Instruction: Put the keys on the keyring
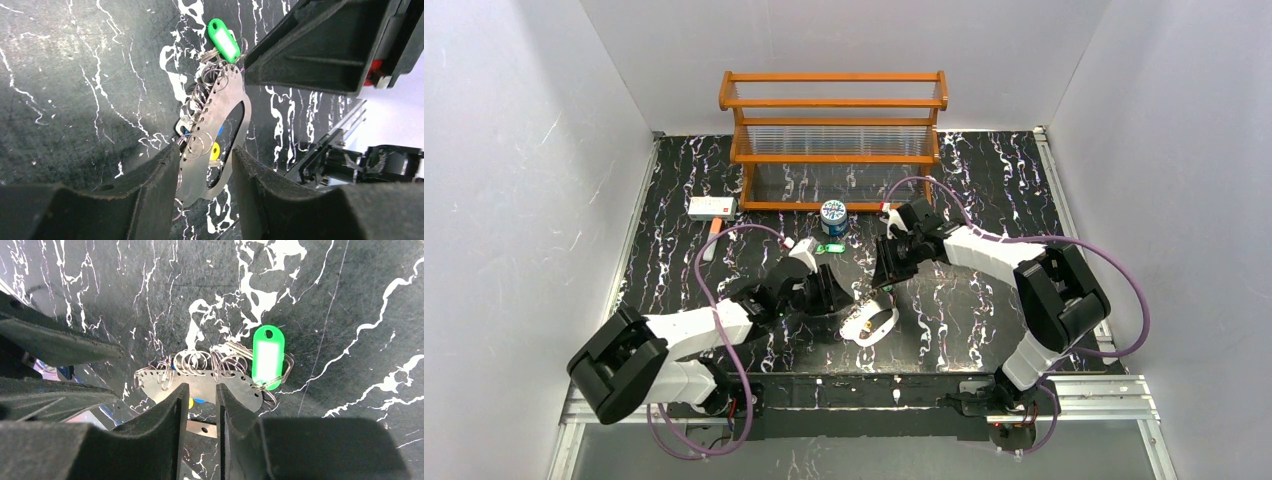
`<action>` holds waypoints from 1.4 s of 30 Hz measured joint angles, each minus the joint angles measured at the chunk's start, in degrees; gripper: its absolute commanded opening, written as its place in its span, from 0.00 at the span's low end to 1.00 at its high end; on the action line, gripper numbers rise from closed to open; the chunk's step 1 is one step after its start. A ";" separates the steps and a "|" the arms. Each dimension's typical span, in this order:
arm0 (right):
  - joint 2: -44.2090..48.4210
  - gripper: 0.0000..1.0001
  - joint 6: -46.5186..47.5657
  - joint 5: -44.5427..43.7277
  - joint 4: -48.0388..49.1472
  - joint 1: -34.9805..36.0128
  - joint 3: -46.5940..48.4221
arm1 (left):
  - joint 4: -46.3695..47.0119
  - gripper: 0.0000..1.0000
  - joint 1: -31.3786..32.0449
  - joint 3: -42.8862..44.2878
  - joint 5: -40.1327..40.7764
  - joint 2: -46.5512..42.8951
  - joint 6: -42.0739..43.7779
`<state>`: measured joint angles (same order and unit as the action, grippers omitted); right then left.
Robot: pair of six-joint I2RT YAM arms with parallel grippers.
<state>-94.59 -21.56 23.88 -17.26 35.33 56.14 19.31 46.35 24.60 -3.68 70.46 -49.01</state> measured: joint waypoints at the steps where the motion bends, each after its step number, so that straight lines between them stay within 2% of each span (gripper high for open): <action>1: 0.00 0.35 0.15 0.00 -0.07 0.00 -0.15 | 1.20 0.41 -0.72 0.00 -1.49 0.85 -0.35; 8: 0.00 0.36 -0.63 0.15 -0.50 0.00 -2.08 | 12.50 0.41 -7.04 -2.38 -10.67 3.37 -5.40; 12: 0.00 0.34 -1.90 0.48 -0.04 0.00 -4.79 | 16.26 0.41 -9.11 -4.20 -12.90 2.93 -7.65; 26: -2.03 0.27 -6.54 2.67 6.73 0.00 -6.45 | 19.08 0.41 -9.86 -5.49 -13.73 -0.94 -9.25; 30: -2.67 0.16 -7.15 2.99 8.09 0.00 -6.43 | 19.23 0.41 -9.86 -5.55 -13.73 -1.05 -9.44; 38: -2.89 0.02 -7.61 2.73 8.44 0.07 -6.21 | 19.26 0.41 -9.86 -6.51 -13.68 -1.57 -9.51; 42: -2.89 0.01 -6.49 2.27 8.31 0.42 -5.66 | 19.23 0.41 -9.86 -6.56 -13.66 -1.57 -9.29</action>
<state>-97.47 -28.05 26.15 -8.95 35.75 50.48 38.54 36.49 18.04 -17.34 68.88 -58.30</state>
